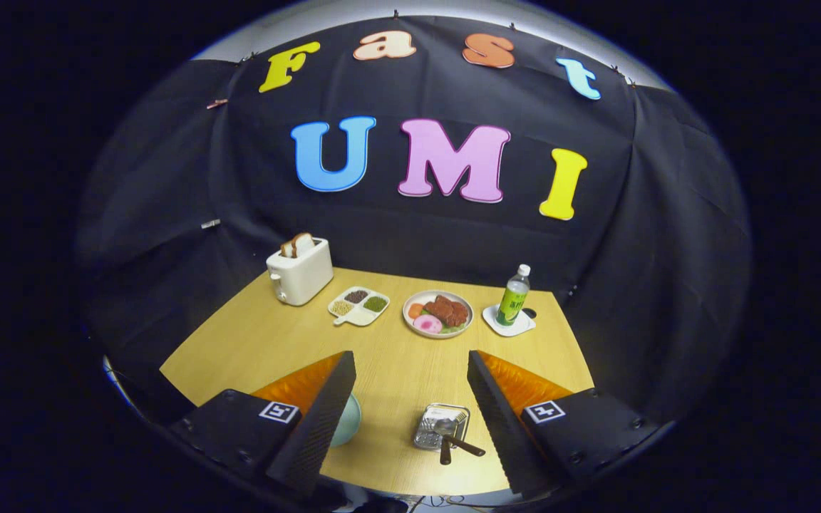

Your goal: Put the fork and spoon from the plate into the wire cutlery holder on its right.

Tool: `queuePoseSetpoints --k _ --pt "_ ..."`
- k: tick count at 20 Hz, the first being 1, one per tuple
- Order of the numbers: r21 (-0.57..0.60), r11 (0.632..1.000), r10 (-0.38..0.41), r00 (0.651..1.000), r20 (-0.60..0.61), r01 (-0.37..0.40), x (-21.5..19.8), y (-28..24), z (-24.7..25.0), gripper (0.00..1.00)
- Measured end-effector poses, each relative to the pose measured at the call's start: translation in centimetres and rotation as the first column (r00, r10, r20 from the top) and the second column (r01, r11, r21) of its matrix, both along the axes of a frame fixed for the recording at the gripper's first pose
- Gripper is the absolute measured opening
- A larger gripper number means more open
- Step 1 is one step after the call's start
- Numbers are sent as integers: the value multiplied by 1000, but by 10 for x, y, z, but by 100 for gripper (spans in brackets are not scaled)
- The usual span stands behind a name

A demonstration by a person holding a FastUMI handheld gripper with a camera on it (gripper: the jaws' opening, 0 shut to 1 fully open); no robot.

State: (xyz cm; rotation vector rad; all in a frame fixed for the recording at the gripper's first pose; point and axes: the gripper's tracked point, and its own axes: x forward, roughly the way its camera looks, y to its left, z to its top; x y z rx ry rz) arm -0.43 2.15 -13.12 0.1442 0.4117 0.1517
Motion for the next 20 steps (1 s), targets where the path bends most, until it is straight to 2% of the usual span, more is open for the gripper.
queuePoseSetpoints --k 4,8,20 --pt "37 999 -29 999 42 27 -7 -3 5 98" --pt "83 996 -19 999 26 17 -9 -4 -4 99" --pt "80 997 -25 998 53 20 -6 -22 -2 99"
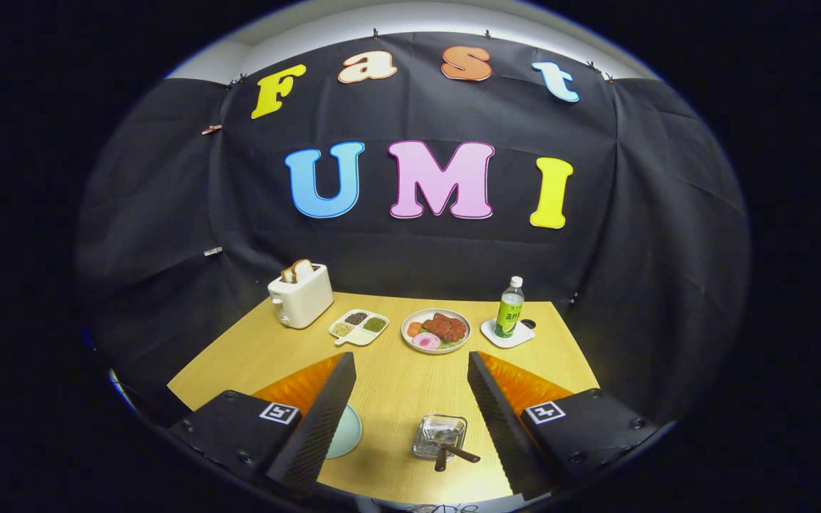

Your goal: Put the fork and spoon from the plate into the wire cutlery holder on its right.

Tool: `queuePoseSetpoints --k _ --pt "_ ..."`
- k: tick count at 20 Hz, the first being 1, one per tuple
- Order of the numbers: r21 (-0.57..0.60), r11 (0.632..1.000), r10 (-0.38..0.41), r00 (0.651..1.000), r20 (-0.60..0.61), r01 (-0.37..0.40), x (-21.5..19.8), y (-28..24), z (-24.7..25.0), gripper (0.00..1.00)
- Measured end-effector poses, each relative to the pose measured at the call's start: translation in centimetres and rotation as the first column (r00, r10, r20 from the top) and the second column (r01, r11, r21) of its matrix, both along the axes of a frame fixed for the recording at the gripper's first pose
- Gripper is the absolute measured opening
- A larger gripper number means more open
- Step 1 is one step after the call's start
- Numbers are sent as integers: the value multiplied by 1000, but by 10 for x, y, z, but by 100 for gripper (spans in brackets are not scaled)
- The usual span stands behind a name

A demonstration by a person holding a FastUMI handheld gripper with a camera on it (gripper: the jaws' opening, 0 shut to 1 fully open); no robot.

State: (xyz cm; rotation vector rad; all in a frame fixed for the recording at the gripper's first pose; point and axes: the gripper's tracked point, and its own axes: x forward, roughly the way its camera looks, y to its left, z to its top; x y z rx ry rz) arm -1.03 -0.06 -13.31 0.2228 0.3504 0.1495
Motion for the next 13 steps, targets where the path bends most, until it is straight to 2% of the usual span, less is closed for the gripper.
queuePoseSetpoints --k 13 --pt "-3 1000 -5 1000 9 5 1 -3 4 99"
